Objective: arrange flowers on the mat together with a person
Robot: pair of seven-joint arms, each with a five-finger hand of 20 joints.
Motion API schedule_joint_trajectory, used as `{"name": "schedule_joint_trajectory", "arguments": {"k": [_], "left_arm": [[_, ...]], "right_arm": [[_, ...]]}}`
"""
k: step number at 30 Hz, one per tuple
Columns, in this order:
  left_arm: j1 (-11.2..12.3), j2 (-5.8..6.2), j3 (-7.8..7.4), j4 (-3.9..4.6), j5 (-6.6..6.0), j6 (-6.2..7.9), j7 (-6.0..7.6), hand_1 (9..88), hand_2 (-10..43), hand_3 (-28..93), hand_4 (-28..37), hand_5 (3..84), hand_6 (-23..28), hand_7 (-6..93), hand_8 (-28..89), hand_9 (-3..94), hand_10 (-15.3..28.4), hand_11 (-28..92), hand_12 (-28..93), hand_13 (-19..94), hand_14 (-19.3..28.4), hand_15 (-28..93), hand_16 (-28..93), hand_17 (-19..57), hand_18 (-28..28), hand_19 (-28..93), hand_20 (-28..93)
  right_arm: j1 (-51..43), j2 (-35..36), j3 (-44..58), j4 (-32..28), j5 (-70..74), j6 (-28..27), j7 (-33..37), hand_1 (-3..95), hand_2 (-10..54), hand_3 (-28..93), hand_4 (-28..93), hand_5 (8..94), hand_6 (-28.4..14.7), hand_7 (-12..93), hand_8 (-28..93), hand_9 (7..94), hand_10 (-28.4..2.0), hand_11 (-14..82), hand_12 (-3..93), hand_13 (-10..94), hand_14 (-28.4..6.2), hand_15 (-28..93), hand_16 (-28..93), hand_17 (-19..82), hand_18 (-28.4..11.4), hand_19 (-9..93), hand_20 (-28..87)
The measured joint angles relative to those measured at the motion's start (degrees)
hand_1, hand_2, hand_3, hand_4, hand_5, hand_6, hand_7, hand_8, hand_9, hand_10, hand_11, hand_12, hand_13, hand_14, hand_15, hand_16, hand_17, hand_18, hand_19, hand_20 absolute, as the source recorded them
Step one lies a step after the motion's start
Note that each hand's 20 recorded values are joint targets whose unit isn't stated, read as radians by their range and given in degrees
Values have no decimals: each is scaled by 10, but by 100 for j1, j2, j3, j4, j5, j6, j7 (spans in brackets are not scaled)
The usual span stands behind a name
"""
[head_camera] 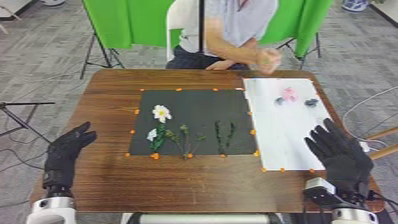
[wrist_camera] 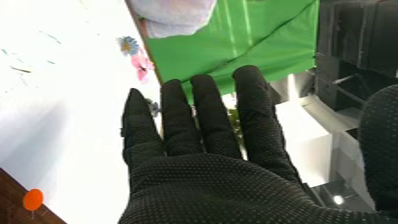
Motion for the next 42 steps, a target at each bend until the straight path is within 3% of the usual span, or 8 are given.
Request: {"name": "schedule_joint_trajectory", "arguments": {"k": [15, 18, 22, 26, 29, 32, 38, 42], "left_arm": [[3, 1, -13, -1, 6, -5, -11, 254, -6, 701, -273, 504, 58, 103, -64, 508, 148, 188, 121, 428, 168, 128, -11, 137, 109, 40, 211], [8, 1, -20, -4, 6, -2, -9, 255, -5, 699, -273, 504, 58, 102, -64, 508, 148, 188, 120, 429, 168, 128, -11, 137, 109, 40, 212], [7, 1, -20, -5, 6, 2, -1, 256, -4, 698, -273, 504, 58, 102, -64, 507, 148, 189, 121, 429, 168, 129, -11, 137, 109, 41, 212], [5, 1, -15, -5, 6, 7, 2, 256, -4, 698, -273, 503, 58, 102, -64, 508, 148, 189, 121, 428, 168, 128, -11, 137, 109, 41, 211], [5, 1, -2, -6, 6, 9, 5, 255, -4, 698, -272, 504, 59, 101, -64, 507, 148, 189, 120, 427, 168, 128, -11, 137, 109, 42, 212], [5, 1, 0, -8, 6, 14, 8, 256, -5, 699, -272, 504, 59, 101, -63, 508, 148, 190, 120, 427, 168, 128, -11, 137, 109, 42, 211], [10, 1, -5, -23, 6, 36, 10, 256, -5, 699, -273, 504, 58, 101, -63, 508, 148, 189, 120, 428, 168, 128, -11, 137, 109, 41, 211], [16, 1, -6, -31, 5, 47, 10, 256, -5, 700, -273, 503, 59, 101, -64, 508, 148, 189, 120, 428, 169, 128, -11, 137, 109, 41, 211]], "right_arm": [[139, 277, 125, 45, -158, 73, -29, 85, 4, 746, -181, 422, -19, 96, -76, 387, -156, 41, 111, 295, -140, 89, 112, 166, -155, 45, 236], [299, 546, 270, 96, -700, 271, 105, 108, -39, 720, -175, 422, -22, 94, -74, 390, -159, 40, 119, 314, -146, 100, 122, 176, -160, 72, 246], [668, 1062, 599, 115, -2219, 866, 1050, 145, -88, 711, -166, 418, -28, 94, -71, 389, -155, 40, 132, 349, -148, 113, 141, 197, -156, 123, 270], [1316, 1748, 627, 283, -3330, 1321, 2377, 191, -95, 702, -173, 422, -34, 98, -72, 404, -152, 44, 144, 421, -149, 134, 162, 242, -154, 222, 309], [1937, 2340, 233, 573, -3910, 1453, 3134, 235, -95, 703, -194, 451, -10, 119, -81, 433, -153, 53, 155, 496, -142, 155, 184, 270, -162, 311, 321], [2487, 2834, -192, 789, -4758, 1055, 3861, 266, -95, 695, -200, 481, 1, 134, -86, 469, -152, 81, 171, 569, -136, 177, 202, 326, -154, 356, 320], [3432, 3440, -954, 1122, -6587, -1211, 5236, 285, -95, 700, -213, 490, 6, 147, -88, 497, -158, 135, 198, 613, -128, 231, 217, 347, -158, 405, 341], [3830, 3651, -1480, 1569, -7447, -1366, 5342, 286, -95, 705, -220, 507, 8, 154, -91, 521, -158, 163, 209, 629, -130, 254, 217, 355, -164, 433, 344]]}}
